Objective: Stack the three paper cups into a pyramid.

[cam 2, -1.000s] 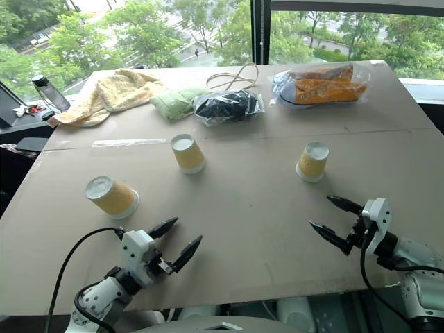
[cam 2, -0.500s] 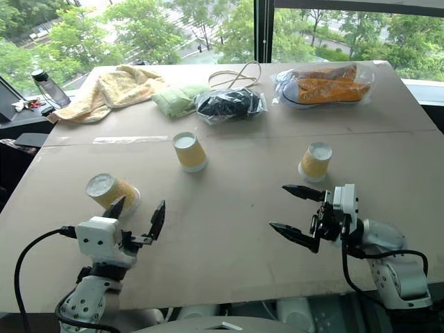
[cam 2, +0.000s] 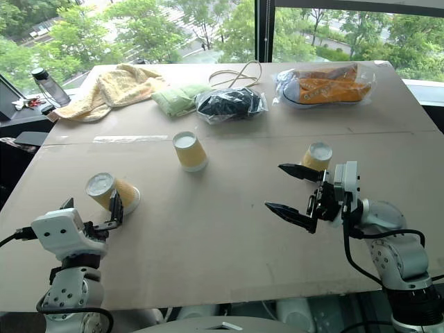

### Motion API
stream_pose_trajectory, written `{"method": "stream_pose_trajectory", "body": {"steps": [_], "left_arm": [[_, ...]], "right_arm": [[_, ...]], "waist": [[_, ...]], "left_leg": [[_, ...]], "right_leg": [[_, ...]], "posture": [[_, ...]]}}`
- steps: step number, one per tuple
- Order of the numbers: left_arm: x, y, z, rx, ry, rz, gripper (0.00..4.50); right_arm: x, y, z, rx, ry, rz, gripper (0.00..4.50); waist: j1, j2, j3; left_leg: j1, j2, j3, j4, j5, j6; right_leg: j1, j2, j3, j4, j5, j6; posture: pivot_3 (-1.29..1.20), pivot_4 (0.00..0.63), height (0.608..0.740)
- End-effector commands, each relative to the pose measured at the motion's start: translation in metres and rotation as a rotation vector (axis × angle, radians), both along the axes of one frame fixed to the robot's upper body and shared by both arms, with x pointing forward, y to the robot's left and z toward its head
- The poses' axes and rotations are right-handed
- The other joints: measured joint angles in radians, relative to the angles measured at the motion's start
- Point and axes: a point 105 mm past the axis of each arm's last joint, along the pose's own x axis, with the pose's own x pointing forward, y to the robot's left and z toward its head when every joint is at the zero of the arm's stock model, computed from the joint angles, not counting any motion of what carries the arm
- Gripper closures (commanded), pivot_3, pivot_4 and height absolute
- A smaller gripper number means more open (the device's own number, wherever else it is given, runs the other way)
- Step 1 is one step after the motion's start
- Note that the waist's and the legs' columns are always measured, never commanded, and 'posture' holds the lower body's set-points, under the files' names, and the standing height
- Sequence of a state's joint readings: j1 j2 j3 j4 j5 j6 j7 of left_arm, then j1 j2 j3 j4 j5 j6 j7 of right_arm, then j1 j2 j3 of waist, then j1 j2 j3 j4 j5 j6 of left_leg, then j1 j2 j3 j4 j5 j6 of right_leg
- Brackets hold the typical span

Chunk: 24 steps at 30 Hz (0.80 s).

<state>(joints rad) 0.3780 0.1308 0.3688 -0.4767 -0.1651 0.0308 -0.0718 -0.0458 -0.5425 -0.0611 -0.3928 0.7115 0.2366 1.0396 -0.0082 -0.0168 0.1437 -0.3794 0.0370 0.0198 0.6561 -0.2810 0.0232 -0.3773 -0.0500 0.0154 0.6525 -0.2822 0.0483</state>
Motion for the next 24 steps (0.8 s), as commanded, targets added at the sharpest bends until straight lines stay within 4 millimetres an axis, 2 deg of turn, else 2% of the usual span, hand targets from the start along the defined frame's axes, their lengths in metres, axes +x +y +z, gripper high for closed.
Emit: {"method": "stream_pose_trajectory", "body": {"steps": [1,5,15,20,24], "left_arm": [[0.005,0.009,0.002,0.014,-0.014,-0.002,0.00],[0.013,0.012,0.003,0.036,-0.017,-0.013,0.00],[0.023,0.007,0.002,0.019,-0.031,-0.058,0.00],[0.027,0.010,0.006,0.020,-0.052,-0.059,2.13],[0.029,0.016,0.006,0.020,-0.062,-0.047,2.13]], "right_arm": [[-0.006,0.000,0.011,-0.005,-0.051,0.012,0.09],[-0.008,0.003,0.012,-0.013,-0.042,0.027,0.09],[-0.010,0.003,0.009,-0.020,-0.028,0.019,0.09],[-0.011,0.002,0.007,-0.027,-0.024,0.012,0.00],[-0.011,0.002,0.005,-0.029,-0.019,0.012,0.00]], "waist": [[0.000,0.000,0.000],[0.000,0.000,0.000],[0.000,-0.001,0.000],[0.000,-0.001,0.001],[0.000,-0.002,0.001]], "left_leg": [[0.000,0.000,0.000,0.000,0.000,0.000],[0.000,0.000,0.000,0.001,0.000,0.000],[0.000,0.000,0.000,0.001,0.000,0.000],[0.000,0.000,-0.001,0.001,0.000,0.000],[0.000,0.000,-0.001,0.001,0.000,0.000]], "right_leg": [[0.000,0.000,0.000,0.001,0.000,0.000],[0.000,0.000,-0.001,0.002,0.000,0.000],[0.000,-0.001,0.000,0.002,0.000,0.000],[0.000,-0.001,0.000,0.003,0.000,0.000],[0.000,-0.001,0.000,0.003,0.000,0.000]], "posture": [[0.00,0.150,0.740],[0.00,0.150,0.740],[0.00,0.150,0.740],[0.00,0.150,0.740],[0.00,0.150,0.740]]}}
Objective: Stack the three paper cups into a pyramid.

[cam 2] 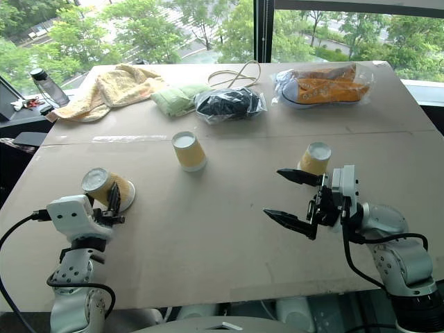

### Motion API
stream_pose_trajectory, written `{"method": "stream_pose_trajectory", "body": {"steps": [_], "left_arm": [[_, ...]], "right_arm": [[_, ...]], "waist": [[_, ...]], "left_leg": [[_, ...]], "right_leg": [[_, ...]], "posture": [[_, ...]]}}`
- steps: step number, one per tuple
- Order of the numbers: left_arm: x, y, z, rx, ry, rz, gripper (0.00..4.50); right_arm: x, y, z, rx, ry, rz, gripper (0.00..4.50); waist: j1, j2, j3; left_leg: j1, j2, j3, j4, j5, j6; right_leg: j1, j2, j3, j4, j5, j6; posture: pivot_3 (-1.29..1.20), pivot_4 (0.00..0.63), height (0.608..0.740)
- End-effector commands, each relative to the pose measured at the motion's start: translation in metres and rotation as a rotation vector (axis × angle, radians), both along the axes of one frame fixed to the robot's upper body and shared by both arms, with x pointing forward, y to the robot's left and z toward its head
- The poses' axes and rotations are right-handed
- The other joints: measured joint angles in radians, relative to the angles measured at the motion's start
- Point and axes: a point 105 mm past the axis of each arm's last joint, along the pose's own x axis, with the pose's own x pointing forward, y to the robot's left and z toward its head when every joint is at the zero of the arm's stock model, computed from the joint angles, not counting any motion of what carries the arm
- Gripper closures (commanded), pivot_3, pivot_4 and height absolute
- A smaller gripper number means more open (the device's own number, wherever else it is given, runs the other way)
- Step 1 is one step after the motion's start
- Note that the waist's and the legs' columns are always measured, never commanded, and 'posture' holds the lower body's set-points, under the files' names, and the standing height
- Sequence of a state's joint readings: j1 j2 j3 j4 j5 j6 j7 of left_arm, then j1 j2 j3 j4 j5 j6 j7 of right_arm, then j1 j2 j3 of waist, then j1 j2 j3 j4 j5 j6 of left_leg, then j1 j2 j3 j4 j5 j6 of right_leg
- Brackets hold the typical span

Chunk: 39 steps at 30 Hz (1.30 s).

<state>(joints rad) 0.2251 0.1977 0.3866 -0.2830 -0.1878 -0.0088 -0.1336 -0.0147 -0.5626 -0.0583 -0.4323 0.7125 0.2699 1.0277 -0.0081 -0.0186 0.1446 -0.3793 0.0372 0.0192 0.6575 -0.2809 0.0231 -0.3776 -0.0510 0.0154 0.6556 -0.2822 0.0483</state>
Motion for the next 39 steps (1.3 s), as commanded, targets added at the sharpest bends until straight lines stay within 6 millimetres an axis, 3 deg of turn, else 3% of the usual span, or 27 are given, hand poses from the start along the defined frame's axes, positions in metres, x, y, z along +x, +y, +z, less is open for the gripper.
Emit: {"method": "stream_pose_trajectory", "body": {"steps": [1,4,7,13,15,19,23,29,37,38,39], "left_arm": [[-0.001,0.007,0.012,0.023,-0.054,0.016,2.13],[0.001,0.003,0.012,0.030,-0.057,-0.008,2.13],[0.006,-0.013,0.013,0.037,-0.061,-0.103,2.13],[0.017,-0.090,0.015,0.076,-0.051,-0.564,2.13],[0.018,-0.119,0.013,0.114,-0.015,-0.788,2.13],[0.032,-0.143,0.019,0.150,-0.002,-1.006,2.13],[0.039,-0.171,0.014,0.181,0.035,-1.223,2.13],[0.045,-0.193,0.000,0.215,0.091,-1.397,2.13],[0.052,-0.207,0.005,0.225,0.017,-1.425,2.13],[0.051,-0.208,0.006,0.225,0.010,-1.429,1.48],[0.050,-0.206,0.009,0.221,-0.008,-1.425,1.33]], "right_arm": [[-0.005,0.000,0.009,-0.001,-0.049,0.008,0.00],[-0.006,0.000,0.008,-0.004,-0.045,0.006,0.00],[-0.005,-0.002,0.007,-0.006,-0.045,-0.004,0.00],[-0.002,-0.016,0.005,-0.018,-0.043,-0.068,0.00],[-0.001,-0.027,0.003,-0.018,-0.033,-0.121,0.00],[-0.003,-0.044,-0.005,-0.043,-0.014,-0.194,0.00],[-0.006,-0.050,-0.012,-0.052,-0.007,-0.229,0.00],[-0.009,-0.053,-0.014,-0.049,-0.017,-0.267,0.00],[-0.011,-0.056,-0.018,-0.049,-0.022,-0.302,0.00],[-0.011,-0.057,-0.018,-0.048,-0.022,-0.304,0.00],[-0.011,-0.058,-0.018,-0.048,-0.021,-0.308,0.00]], "waist": [[0.000,0.000,0.000],[0.000,0.000,0.000],[0.000,-0.001,0.000],[0.009,-0.001,0.001],[0.011,-0.001,0.001],[0.019,0.001,0.001],[0.016,0.002,0.002],[0.020,0.002,0.002],[0.021,0.002,0.002],[0.021,0.002,0.002],[0.021,0.002,0.002]], "left_leg": [[0.000,0.000,0.000,0.000,0.000,0.000],[0.000,0.000,0.000,0.000,0.000,0.000],[0.000,0.000,0.000,0.000,0.000,0.000],[0.000,0.000,0.000,0.000,0.000,0.000],[0.000,0.000,0.001,0.001,0.000,0.000],[0.000,0.000,0.001,0.001,0.000,0.000],[0.000,0.000,0.001,0.002,0.000,0.000],[-0.001,-0.001,0.000,0.005,0.000,0.000],[-0.001,-0.001,0.000,0.009,0.000,0.000],[-0.001,-0.001,0.000,0.009,0.000,0.000],[-0.001,0.000,0.000,0.009,0.000,0.000]], "right_leg": [[0.000,0.000,0.000,0.000,0.000,0.000],[0.000,0.000,0.000,0.000,0.000,0.000],[0.000,0.000,0.000,0.000,0.000,0.000],[0.000,0.000,0.000,0.000,0.000,0.000],[0.000,0.000,0.000,0.000,0.000,0.000],[0.000,0.001,-0.001,0.002,0.000,0.000],[0.000,0.003,-0.001,0.002,0.000,0.000],[0.000,0.004,-0.001,0.002,0.000,0.000],[0.000,0.004,-0.001,0.003,0.000,0.000],[0.000,0.004,-0.001,0.003,0.000,0.000],[0.000,0.004,-0.001,0.004,0.000,0.000]], "posture": [[0.00,0.150,0.740],[0.00,0.150,0.740],[0.00,0.150,0.740],[0.00,0.150,0.740],[0.00,0.150,0.740],[0.00,0.150,0.740],[0.00,0.150,0.740],[0.00,0.150,0.740],[0.00,0.150,0.740],[0.00,0.150,0.740],[0.00,0.150,0.740]]}}
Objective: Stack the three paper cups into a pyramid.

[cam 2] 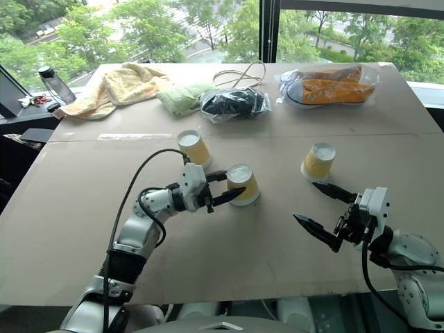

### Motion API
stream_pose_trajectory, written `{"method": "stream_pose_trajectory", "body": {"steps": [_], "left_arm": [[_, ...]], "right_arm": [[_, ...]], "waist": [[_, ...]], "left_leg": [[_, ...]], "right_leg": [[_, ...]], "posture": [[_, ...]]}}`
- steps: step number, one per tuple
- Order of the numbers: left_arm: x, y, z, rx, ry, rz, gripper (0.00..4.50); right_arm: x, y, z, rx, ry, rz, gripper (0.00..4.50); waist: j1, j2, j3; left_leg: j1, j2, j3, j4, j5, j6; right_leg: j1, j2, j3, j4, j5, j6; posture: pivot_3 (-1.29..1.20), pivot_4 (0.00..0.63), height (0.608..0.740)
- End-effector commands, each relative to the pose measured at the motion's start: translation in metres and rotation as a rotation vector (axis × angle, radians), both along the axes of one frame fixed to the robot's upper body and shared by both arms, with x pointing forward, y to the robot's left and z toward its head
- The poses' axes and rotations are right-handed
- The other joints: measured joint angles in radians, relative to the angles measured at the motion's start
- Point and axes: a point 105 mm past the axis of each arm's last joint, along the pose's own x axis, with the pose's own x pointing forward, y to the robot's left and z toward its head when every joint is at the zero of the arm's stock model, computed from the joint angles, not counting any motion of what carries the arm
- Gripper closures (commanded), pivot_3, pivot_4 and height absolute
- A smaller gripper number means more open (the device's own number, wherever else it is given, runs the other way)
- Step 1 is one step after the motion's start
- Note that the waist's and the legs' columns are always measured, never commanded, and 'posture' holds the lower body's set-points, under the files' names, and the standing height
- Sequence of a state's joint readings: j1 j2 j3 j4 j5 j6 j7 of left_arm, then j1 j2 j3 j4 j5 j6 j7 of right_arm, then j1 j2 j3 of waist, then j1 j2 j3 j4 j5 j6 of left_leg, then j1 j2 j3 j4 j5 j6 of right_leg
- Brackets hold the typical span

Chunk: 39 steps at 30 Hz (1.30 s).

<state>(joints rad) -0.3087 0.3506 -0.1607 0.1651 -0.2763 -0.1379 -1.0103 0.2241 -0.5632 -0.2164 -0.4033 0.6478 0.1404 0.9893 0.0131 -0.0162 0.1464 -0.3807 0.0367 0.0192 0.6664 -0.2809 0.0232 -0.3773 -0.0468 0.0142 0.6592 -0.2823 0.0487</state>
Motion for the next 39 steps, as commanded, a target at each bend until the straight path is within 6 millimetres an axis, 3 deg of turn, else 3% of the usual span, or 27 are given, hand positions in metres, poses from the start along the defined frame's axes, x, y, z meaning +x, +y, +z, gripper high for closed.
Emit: {"method": "stream_pose_trajectory", "body": {"steps": [1,3,12,22,28,38,39], "left_arm": [[-0.005,-0.001,0.014,-0.037,-0.056,-0.015,0.88],[-0.007,0.001,0.019,-0.049,-0.065,-0.010,0.04],[-0.035,0.018,0.071,-0.079,-0.021,-0.023,0.04],[-0.048,0.026,0.124,0.061,0.070,-0.078,0.04],[-0.049,0.024,0.132,0.084,0.071,-0.089,0.04],[-0.054,0.022,0.132,0.093,0.080,-0.102,0.04],[-0.055,0.022,0.132,0.093,0.081,-0.101,0.01]], "right_arm": [[-0.001,-0.007,0.010,-0.003,-0.059,-0.035,0.00],[0.001,-0.011,0.010,-0.008,-0.061,-0.058,0.00],[0.035,-0.042,0.010,-0.018,-0.093,-0.306,0.00],[0.093,-0.048,0.006,-0.015,-0.052,-0.521,0.00],[0.112,-0.043,0.003,0.006,-0.020,-0.522,0.00],[0.118,-0.032,0.005,0.037,-0.020,-0.477,0.00],[0.118,-0.031,0.005,0.035,-0.020,-0.468,0.25]], "waist": [[0.000,0.000,0.000],[-0.001,0.000,0.000],[-0.003,0.001,0.001],[-0.002,0.002,0.002],[-0.004,0.002,0.003],[-0.007,0.003,0.004],[-0.007,0.003,0.004]], "left_leg": [[0.000,0.000,0.000,0.000,0.000,0.000],[0.000,0.000,0.000,0.000,0.000,0.000],[0.000,0.002,0.000,0.000,0.000,0.000],[0.000,0.001,0.000,0.000,0.000,0.000],[-0.001,0.000,0.001,0.000,0.000,0.000],[-0.001,0.001,0.001,-0.001,0.000,0.000],[-0.001,0.001,0.001,-0.001,0.000,0.000]], "right_leg": [[0.000,0.000,0.000,0.000,0.000,0.000],[0.000,0.000,0.000,0.001,0.000,0.000],[0.000,0.000,0.001,0.001,0.000,0.000],[-0.001,0.000,0.001,0.002,0.000,0.000],[-0.002,0.000,0.001,0.001,0.000,0.000],[-0.002,0.000,0.001,0.001,0.000,0.000],[-0.002,0.000,0.001,0.001,0.000,0.000]], "posture": [[0.00,0.150,0.740],[0.00,0.150,0.740],[0.00,0.150,0.740],[0.00,0.150,0.740],[0.00,0.150,0.740],[0.00,0.150,0.740],[0.00,0.150,0.740]]}}
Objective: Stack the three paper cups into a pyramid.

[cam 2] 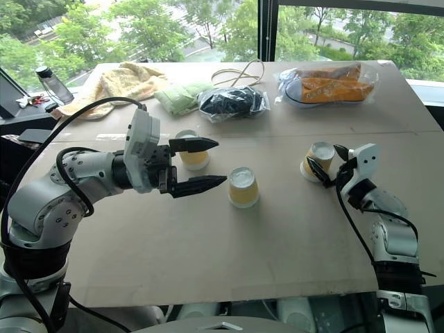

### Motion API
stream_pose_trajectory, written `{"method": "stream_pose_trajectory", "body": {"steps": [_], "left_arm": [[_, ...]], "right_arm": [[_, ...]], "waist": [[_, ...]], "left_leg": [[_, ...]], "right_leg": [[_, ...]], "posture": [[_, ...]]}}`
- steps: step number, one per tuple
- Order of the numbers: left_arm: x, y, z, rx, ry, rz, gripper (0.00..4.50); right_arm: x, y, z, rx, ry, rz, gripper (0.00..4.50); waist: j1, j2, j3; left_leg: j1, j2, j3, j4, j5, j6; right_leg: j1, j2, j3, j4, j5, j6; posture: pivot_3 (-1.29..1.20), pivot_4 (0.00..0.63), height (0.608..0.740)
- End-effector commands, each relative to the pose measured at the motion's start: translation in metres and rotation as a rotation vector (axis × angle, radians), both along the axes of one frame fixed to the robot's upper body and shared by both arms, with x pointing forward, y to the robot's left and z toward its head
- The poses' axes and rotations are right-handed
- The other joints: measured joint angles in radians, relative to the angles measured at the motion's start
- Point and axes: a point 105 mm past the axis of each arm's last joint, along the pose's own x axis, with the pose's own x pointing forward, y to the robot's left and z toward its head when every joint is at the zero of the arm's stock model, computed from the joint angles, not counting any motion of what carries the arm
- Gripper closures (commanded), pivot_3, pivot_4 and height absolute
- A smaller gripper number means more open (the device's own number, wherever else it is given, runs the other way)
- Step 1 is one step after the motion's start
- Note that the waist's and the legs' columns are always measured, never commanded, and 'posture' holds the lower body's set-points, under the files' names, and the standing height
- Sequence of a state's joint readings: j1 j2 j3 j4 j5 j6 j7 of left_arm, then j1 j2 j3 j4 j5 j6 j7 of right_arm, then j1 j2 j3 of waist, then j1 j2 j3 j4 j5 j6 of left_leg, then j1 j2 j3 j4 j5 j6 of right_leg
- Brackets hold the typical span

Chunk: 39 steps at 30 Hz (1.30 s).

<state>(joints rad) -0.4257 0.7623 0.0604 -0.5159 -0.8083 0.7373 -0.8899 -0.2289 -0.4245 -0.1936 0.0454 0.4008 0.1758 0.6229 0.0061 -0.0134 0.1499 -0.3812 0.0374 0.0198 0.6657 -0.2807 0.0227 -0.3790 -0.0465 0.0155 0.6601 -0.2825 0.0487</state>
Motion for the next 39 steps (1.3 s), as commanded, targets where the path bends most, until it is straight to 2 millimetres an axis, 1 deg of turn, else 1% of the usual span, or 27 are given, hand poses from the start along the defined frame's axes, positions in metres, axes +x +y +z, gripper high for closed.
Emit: {"method": "stream_pose_trajectory", "body": {"steps": [1,2,3,4,5,6,11,13,17,20,24,28,39], "left_arm": [[-0.009,0.000,0.011,0.002,-0.049,-0.017,0.00],[-0.009,0.000,0.011,0.004,-0.048,-0.016,0.00],[-0.010,0.001,0.011,0.006,-0.047,-0.016,0.00],[-0.010,0.001,0.011,0.008,-0.046,-0.016,0.00],[-0.010,0.001,0.011,0.009,-0.045,-0.016,0.00],[-0.010,0.001,0.010,0.011,-0.043,-0.016,0.00],[-0.010,0.001,0.012,0.020,-0.048,-0.023,0.00],[-0.010,0.002,0.012,0.026,-0.049,-0.024,0.00],[-0.011,0.012,0.008,0.062,-0.045,0.001,0.00],[-0.015,0.025,-0.003,0.084,-0.011,0.043,0.00],[-0.025,0.040,-0.024,0.127,0.043,0.086,0.00],[-0.030,0.044,-0.029,0.114,0.053,0.107,0.00],[-0.029,0.047,-0.029,0.118,0.040,0.108,0.00]], "right_arm": [[0.000,0.004,0.012,-0.001,-0.046,0.026,0.55],[-0.001,0.004,0.012,-0.001,-0.048,0.028,0.83],[-0.001,0.005,0.013,0.001,-0.050,0.033,1.23],[-0.001,0.005,0.013,0.002,-0.052,0.036,1.80],[-0.001,0.005,0.013,0.002,-0.053,0.037,2.19],[-0.001,0.005,0.013,0.002,-0.051,0.039,2.36],[-0.003,0.011,0.016,-0.007,-0.060,0.069,2.36],[-0.009,0.017,0.021,-0.008,-0.069,0.113,2.36],[-0.028,0.040,0.025,-0.001,-0.045,0.266,2.36],[-0.043,0.060,0.018,-0.034,-0.008,0.377,2.36],[-0.055,0.079,0.008,-0.064,0.034,0.467,2.36],[-0.061,0.093,0.006,-0.067,0.028,0.521,2.36],[-0.059,0.101,-0.002,-0.109,0.037,0.573,2.36]], "waist": [[0.000,0.000,0.000],[-0.001,0.000,0.000],[-0.001,0.000,0.000],[-0.002,0.000,0.000],[-0.002,0.000,0.000],[-0.003,0.000,0.000],[-0.009,0.000,0.000],[-0.013,0.000,0.001],[-0.018,0.001,0.001],[-0.023,0.001,0.001],[-0.018,0.000,0.003],[-0.016,-0.001,0.003],[-0.018,-0.001,0.003]], "left_leg": [[0.000,0.000,0.000,0.000,0.000,0.000],[0.000,0.000,0.000,0.000,0.000,0.000],[0.000,0.000,0.000,0.000,0.000,0.000],[0.000,0.000,0.000,0.000,0.000,0.000],[0.000,0.000,0.000,0.000,0.000,0.000],[0.000,0.000,0.000,0.000,0.000,0.000],[0.000,0.000,0.000,0.000,0.000,0.000],[0.000,0.000,0.000,0.000,0.000,0.000],[0.000,0.000,0.000,0.000,0.000,0.000],[0.000,0.001,0.000,-0.001,0.000,0.000],[0.000,0.001,0.000,-0.002,0.000,0.000],[0.000,0.001,0.001,-0.002,0.000,0.000],[0.000,0.001,0.000,-0.002,0.000,0.000]], "right_leg": [[0.000,0.000,0.000,0.000,0.000,0.000],[0.000,0.000,0.000,0.000,0.000,0.000],[0.000,0.000,0.000,0.000,0.000,0.000],[0.000,0.000,0.000,0.000,0.000,0.000],[0.000,0.000,0.000,0.000,0.000,0.000],[0.000,0.000,0.000,0.000,0.000,0.000],[0.000,0.000,0.000,0.000,0.000,0.000],[0.000,0.000,0.000,0.000,0.000,0.000],[0.000,0.000,0.000,0.000,0.000,0.000],[-0.001,0.000,0.001,0.000,0.000,0.000],[-0.001,0.000,0.000,0.000,0.000,0.000],[-0.001,-0.001,0.001,0.000,0.000,0.000],[-0.001,-0.001,0.000,0.000,0.000,0.000]], "posture": [[0.00,0.150,0.740],[0.00,0.150,0.740],[0.00,0.150,0.740],[0.00,0.150,0.740],[0.00,0.150,0.740],[0.00,0.150,0.740],[0.00,0.150,0.740],[0.00,0.150,0.740],[0.00,0.150,0.740],[0.00,0.150,0.740],[0.00,0.150,0.740],[0.00,0.150,0.740],[0.00,0.150,0.740]]}}
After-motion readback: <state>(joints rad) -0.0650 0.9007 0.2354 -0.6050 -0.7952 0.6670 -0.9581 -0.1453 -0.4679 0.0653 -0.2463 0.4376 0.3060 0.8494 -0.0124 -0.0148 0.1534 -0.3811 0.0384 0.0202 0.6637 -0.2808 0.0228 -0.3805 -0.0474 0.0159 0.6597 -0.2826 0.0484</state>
